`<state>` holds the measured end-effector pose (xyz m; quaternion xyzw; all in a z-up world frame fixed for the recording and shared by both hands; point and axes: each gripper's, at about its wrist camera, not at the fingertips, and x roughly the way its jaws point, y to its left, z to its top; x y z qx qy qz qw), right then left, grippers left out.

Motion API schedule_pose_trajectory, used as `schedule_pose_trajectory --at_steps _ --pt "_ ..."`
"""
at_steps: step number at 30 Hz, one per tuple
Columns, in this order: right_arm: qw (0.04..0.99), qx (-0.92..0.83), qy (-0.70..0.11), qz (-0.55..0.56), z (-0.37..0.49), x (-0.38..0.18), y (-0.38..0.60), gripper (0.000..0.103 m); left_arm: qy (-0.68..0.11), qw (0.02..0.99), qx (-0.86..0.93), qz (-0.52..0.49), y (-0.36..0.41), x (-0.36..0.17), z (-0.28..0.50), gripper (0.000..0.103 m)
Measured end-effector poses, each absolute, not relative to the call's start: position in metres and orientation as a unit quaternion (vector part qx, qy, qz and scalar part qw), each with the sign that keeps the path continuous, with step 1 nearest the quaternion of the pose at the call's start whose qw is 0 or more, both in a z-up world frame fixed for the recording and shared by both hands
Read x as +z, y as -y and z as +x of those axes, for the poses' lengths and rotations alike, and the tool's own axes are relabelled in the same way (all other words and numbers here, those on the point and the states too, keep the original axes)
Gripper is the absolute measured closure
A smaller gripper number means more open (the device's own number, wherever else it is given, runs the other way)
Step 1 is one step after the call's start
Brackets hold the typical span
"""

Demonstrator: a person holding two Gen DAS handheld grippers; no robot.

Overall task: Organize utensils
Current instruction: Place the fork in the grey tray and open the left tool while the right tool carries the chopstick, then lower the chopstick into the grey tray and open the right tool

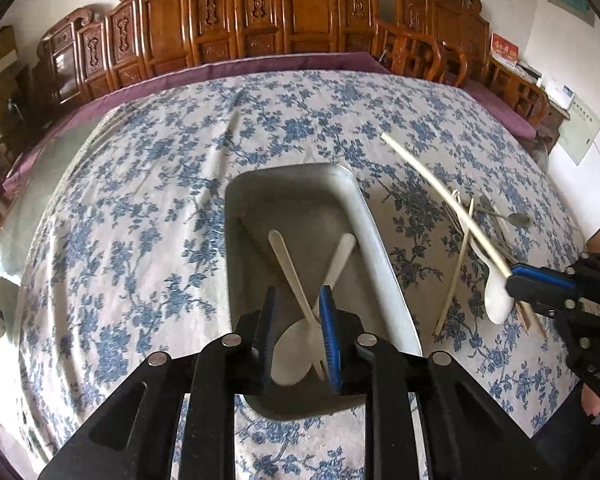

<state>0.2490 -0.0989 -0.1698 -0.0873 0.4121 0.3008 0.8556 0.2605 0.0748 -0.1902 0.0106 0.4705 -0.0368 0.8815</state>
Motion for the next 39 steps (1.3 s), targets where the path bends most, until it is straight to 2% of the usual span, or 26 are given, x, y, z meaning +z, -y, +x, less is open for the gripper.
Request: schedule_pose_trajectory --at_steps 10,12,14,16,17,27,39 --pt "0.851 0.308 -0.416 -0.089 0.245 -0.165 0.069 0.097 -0.434 0.9 -0.039 0.011 -0.095 -0.157 0.221 0.057" --pt "0.848 0.31 -0.42 -0.087 0.247 -0.166 0.062 0.097 -0.427 0.904 -0.034 0.008 -0.1 -0.151 0.214 0.046" --pt "0.846 0.311 -0.425 -0.088 0.248 -0.167 0.055 0.097 -0.422 0.906 -0.03 0.003 -0.105 -0.148 0.208 0.045" --pt "0.843 0.311 -0.43 -0.092 0.25 -0.169 0.046 0.097 -0.418 0.908 -0.026 0.001 -0.11 -0.145 0.204 0.03" --pt "0.842 0.311 -0.432 -0.093 0.251 -0.17 0.043 0.097 -0.411 0.911 -0.023 -0.001 -0.113 -0.144 0.2 0.02" --pt "0.834 0.308 -0.448 -0.096 0.263 -0.18 0.012 0.097 -0.389 0.921 -0.002 -0.033 -0.143 -0.141 0.185 0.017" --pt "0.82 0.289 -0.488 -0.08 0.283 -0.208 -0.015 0.097 -0.399 0.915 0.021 -0.052 -0.175 -0.152 0.185 0.017"
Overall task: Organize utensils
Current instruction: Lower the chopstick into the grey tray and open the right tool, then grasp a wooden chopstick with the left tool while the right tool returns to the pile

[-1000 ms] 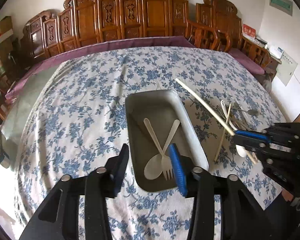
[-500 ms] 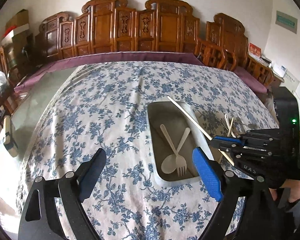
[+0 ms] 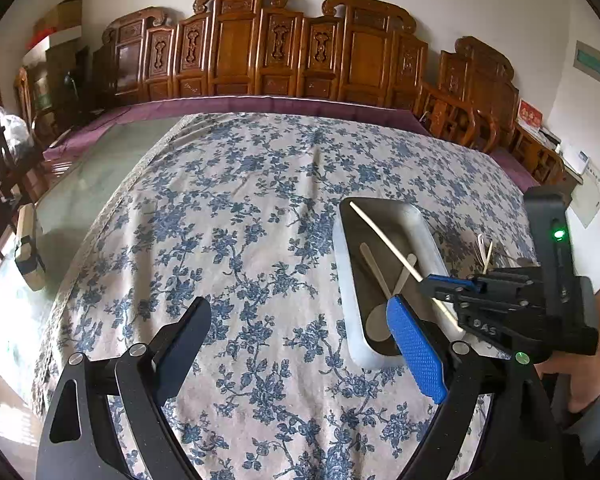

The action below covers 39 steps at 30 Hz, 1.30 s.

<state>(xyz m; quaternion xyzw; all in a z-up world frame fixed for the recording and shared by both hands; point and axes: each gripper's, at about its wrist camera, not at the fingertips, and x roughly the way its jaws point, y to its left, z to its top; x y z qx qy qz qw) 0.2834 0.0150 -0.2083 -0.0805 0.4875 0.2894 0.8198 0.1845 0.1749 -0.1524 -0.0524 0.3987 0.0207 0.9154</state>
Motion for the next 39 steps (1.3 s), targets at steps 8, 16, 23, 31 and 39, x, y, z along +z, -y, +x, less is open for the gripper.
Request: schedule_pose_trajectory --at_steps 8,16,23,31,39 --pt "0.816 0.29 -0.496 -0.063 0.289 -0.22 -0.016 0.096 -0.396 0.916 0.022 -0.05 -0.176 -0.151 0.184 0.017" --pt "0.831 0.306 -0.463 -0.044 0.281 -0.198 0.001 0.096 -0.395 0.917 0.02 -0.041 -0.169 -0.149 0.182 0.017" --pt "0.855 0.301 -0.42 -0.056 0.246 -0.16 0.052 0.096 -0.391 0.92 0.001 -0.029 -0.15 -0.143 0.177 0.017" --pt "0.874 0.258 -0.408 -0.051 0.221 -0.141 0.133 0.082 -0.391 0.92 -0.033 -0.009 -0.107 -0.138 0.175 0.017" --pt "0.89 0.211 -0.402 -0.049 0.211 -0.139 0.195 0.073 -0.393 0.917 -0.065 0.009 -0.058 -0.13 0.169 0.017"
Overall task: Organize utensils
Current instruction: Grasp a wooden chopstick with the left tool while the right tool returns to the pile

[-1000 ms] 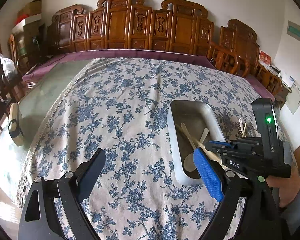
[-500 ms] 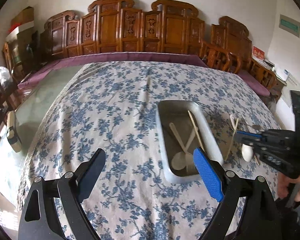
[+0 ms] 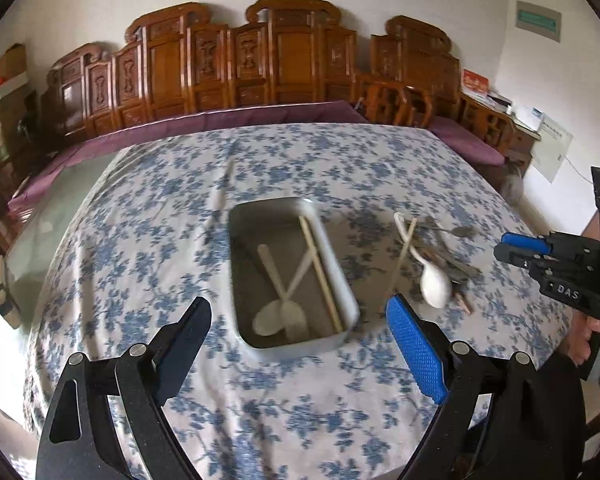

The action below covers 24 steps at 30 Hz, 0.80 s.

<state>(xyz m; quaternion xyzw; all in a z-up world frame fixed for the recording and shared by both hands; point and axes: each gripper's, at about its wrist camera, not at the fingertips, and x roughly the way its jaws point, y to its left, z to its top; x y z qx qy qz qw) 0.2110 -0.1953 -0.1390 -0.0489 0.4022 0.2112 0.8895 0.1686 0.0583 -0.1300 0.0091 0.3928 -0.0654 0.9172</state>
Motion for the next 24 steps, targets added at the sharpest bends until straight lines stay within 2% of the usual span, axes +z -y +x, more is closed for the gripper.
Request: schedule_pose_trajectory --at_steps 16,18,24 --pt "0.882 0.163 -0.442 -0.027 0.235 -0.193 0.265 0.073 -0.429 0.895 -0.12 0.022 0.023 -0.165 0.202 0.017" --pt "0.88 0.164 -0.446 -0.025 0.242 -0.2 0.267 0.073 -0.439 0.889 -0.127 0.029 0.033 -0.173 0.213 0.027" --pt "0.876 0.167 -0.45 -0.033 0.263 -0.213 0.27 0.073 -0.464 0.874 -0.138 0.043 0.053 -0.194 0.245 0.042"
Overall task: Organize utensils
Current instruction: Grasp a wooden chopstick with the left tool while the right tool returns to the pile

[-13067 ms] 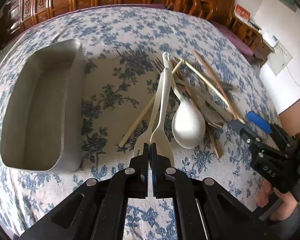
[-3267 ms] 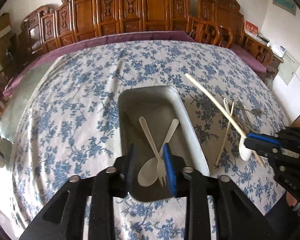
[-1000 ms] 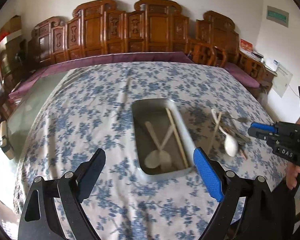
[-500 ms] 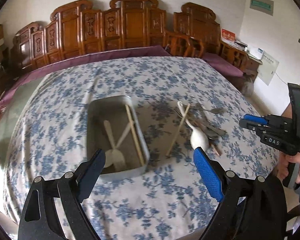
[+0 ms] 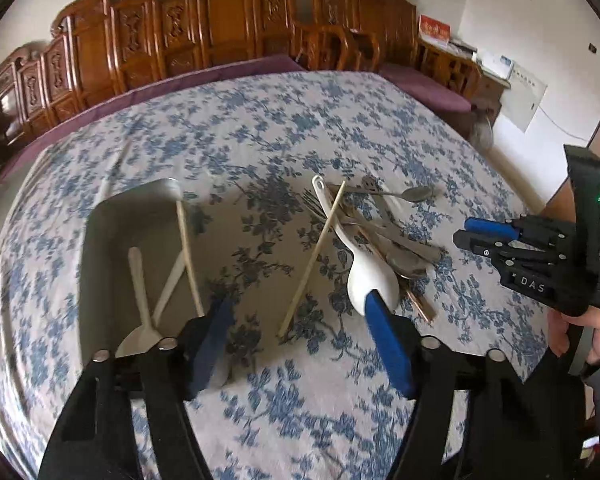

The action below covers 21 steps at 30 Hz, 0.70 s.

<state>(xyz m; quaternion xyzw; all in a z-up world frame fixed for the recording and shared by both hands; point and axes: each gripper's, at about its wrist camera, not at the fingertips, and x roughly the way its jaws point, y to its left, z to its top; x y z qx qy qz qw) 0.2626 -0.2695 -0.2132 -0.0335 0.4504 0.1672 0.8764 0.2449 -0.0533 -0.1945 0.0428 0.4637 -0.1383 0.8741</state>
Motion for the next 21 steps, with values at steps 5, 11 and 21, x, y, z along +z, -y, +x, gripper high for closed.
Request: schedule_pose_trajectory --at_steps 5,11,21 --pt "0.877 0.172 -0.448 -0.031 0.284 -0.216 0.27 0.073 -0.484 0.862 -0.144 0.053 0.07 -0.214 0.271 0.051" --pt "0.877 0.171 -0.447 -0.033 0.318 -0.22 0.27 0.073 -0.513 0.844 -0.147 0.057 0.083 -0.237 0.298 0.069" --pt "0.877 0.175 -0.446 -0.033 0.355 -0.226 0.279 0.073 -0.537 0.828 -0.145 0.067 0.097 -0.265 0.318 0.075"
